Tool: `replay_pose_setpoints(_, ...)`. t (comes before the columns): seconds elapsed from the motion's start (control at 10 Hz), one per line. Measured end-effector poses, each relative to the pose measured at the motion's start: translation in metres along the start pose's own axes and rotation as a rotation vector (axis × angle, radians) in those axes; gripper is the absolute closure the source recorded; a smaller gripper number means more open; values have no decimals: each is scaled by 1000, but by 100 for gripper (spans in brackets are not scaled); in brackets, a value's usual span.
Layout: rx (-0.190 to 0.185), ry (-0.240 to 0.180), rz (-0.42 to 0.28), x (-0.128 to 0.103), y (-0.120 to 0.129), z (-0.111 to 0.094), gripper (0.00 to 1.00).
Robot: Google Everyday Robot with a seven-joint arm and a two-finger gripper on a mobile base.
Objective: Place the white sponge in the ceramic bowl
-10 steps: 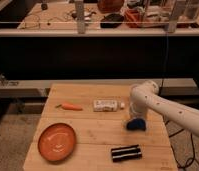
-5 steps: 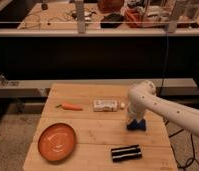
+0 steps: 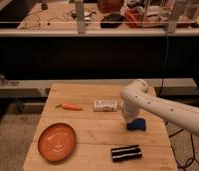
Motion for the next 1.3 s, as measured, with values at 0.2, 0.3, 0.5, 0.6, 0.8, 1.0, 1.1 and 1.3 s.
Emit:
replay_pose_setpoints(0.2, 14, 2, -7, 0, 2, 0, 86)
replay_pose_setpoints(0.3, 47, 18, -34, 1, 12, 0, 74)
replay_pose_setpoints(0.5, 118, 45, -83, -3, 41, -1, 55)
replay_pose_setpoints(0.6, 159, 62, -114, -5, 62, -2, 46)
replay_pose_setpoints(0.8, 242, 75, -205, -18, 106, -4, 26)
replay_pose_setpoints(1.0, 301, 96, -343, -25, 129, -4, 20)
replay_pose_setpoints(1.1, 310, 112, -397, -32, 135, -3, 20)
replay_pose_setpoints(1.3, 304, 160, -461, -41, 127, 1, 20)
